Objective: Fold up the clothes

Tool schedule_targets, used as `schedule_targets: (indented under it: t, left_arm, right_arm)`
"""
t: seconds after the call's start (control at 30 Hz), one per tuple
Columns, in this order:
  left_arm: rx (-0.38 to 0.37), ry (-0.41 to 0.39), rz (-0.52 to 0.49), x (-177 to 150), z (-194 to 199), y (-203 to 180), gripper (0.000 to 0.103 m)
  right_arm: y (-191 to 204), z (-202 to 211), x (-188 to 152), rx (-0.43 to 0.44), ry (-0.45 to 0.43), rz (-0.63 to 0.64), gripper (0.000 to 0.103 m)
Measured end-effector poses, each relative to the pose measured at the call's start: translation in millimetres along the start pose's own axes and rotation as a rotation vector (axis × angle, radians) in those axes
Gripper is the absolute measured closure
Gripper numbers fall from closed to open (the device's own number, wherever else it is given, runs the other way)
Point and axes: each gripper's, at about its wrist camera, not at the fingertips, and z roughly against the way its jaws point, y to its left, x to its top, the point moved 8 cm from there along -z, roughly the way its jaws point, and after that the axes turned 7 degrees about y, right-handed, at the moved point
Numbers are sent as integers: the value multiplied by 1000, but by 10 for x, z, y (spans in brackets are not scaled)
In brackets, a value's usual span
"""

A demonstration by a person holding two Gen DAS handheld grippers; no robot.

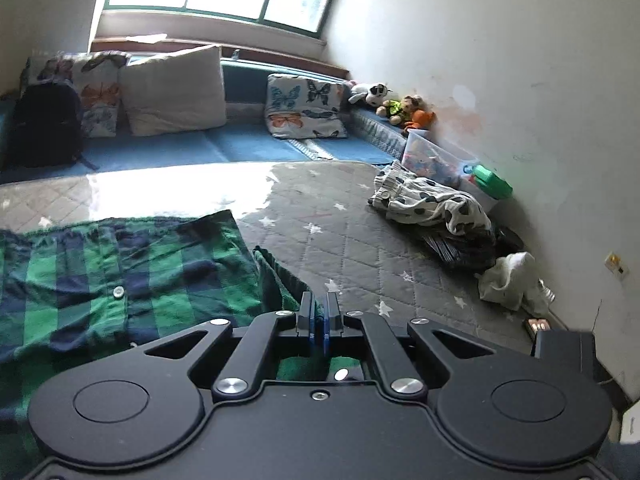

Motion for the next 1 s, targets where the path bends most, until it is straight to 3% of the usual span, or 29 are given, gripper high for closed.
schedule_targets:
  t: [0.23,0.53,1.0]
  left_arm:
    - [1,46,-36,-284,-126,-21,98]
    - [5,136,-163,-709,-365,-316,76]
    - [-27,210,-274,-1102,-549,-705,76]
  right_arm:
    - [-408,168,-143,-104,-5,-16,95]
    - [-803,363,-339,-212,-8,-43,95]
    - [-1458,709,-602,-441,-17,-58,95]
